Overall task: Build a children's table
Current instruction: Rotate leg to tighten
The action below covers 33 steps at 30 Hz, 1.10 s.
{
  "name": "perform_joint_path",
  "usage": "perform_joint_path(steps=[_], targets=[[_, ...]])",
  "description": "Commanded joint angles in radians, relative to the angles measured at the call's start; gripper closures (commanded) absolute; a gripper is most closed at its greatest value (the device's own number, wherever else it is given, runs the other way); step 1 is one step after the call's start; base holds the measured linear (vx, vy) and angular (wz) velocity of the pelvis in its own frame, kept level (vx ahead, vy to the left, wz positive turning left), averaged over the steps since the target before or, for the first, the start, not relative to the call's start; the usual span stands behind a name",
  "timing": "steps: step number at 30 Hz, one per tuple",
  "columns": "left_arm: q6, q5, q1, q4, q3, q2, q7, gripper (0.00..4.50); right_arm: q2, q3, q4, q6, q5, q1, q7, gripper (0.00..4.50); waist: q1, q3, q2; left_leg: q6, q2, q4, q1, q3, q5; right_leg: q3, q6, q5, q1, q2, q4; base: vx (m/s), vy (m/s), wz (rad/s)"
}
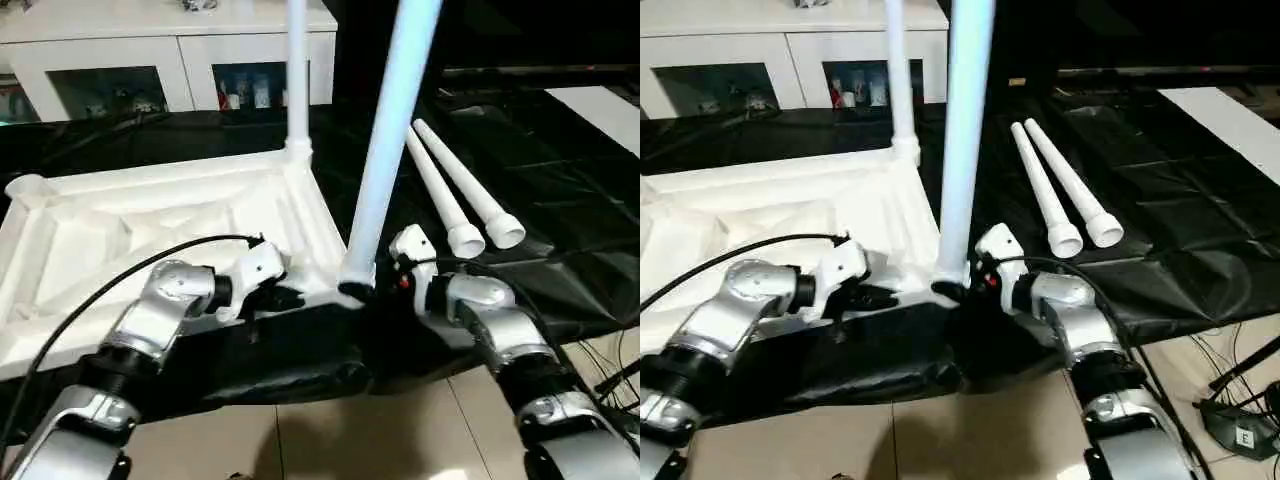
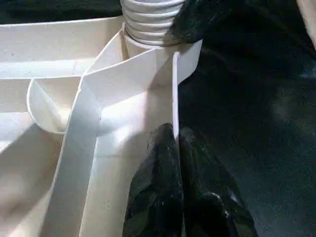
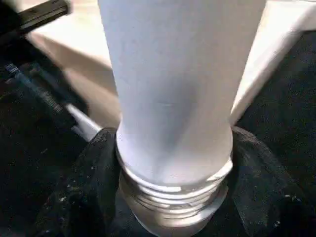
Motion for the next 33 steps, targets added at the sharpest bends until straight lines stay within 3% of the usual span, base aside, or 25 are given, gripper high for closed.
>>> perform_joint_path(steps=[1,9,15,17,18,23,28,33], targets=[[0.039,0.003,-0.019,0.018,0.013,-0.045,0.076,4.5,0.049,-0.017,0.039,0.026,-0.005,-0.015,-0.121,1.77,0.001,-0.061,0.0,0.039,0.018,-0.068,0.017,0.003,-0.174,0.038,-0.266,-0.038,0.053,-0.043,-0.067,0.0,0.0,0.0],[0.172,0.037,-0.093,0.119,0.056,-0.2,0.378,4.5,0.203,-0.096,0.196,0.039,-0.019,-0.076,-0.539,1.77,-0.006,-0.055,0.0,-0.002,0.013,-0.075,0.022,0.001,-0.229,0.039,-0.23,-0.161,0.045,-0.043,-0.084,0.0,0.0,0.0],[0.143,0.069,-0.104,0.15,0.032,-0.258,0.436,4.5,0.257,-0.095,0.25,0.003,-0.038,-0.105,-0.583,1.77,0.001,-0.052,-0.004,0.004,0.013,-0.08,0.022,-0.001,-0.272,0.041,-0.194,-0.226,0.045,-0.045,-0.094,0.0,0.0,0.0],[0.129,0.074,-0.098,0.143,0.02,-0.253,0.422,4.5,0.261,-0.105,0.243,0.003,-0.016,-0.104,-0.539,1.77,0.001,-0.052,-0.004,0.006,0.013,-0.081,0.022,-0.002,-0.283,0.041,-0.182,-0.247,0.044,-0.045,-0.097,0.0,0.0,0.0],[0.131,0.075,-0.097,0.142,0.018,-0.251,0.419,4.5,0.261,-0.108,0.242,0.0,-0.013,-0.104,-0.532,1.42,0.002,-0.052,-0.004,0.008,0.013,-0.082,0.022,-0.002,-0.281,0.041,-0.179,-0.243,0.044,-0.044,-0.097,0.0,0.0,0.0],[0.103,0.087,-0.081,0.12,0.009,-0.204,0.36,4.5,0.216,-0.119,0.21,-0.039,-0.005,-0.105,-0.465,0.97,0.0,-0.053,-0.007,0.022,0.014,-0.082,0.018,-0.001,-0.274,0.041,-0.184,-0.217,0.045,-0.044,-0.095,0.0,0.0,0.0],[0.06,0.087,-0.071,0.119,0.015,-0.162,0.313,4.5,0.149,-0.103,0.15,-0.048,-0.008,-0.086,-0.362,0.52,0.0,-0.056,-0.011,0.039,0.012,-0.078,0.012,0.001,-0.22,0.041,-0.192,-0.177,0.05,-0.043,-0.092,0.0,0.0,0.0],[-0.014,0.034,-0.037,0.067,0.021,-0.092,0.17,4.5,0.032,-0.046,-0.001,-0.023,0.006,-0.021,-0.086,0.1,0.002,-0.059,-0.013,0.071,0.014,-0.074,0.009,0.002,-0.165,0.039,-0.208,-0.098,0.053,-0.041,-0.083,0.0,0.0,0.0]])
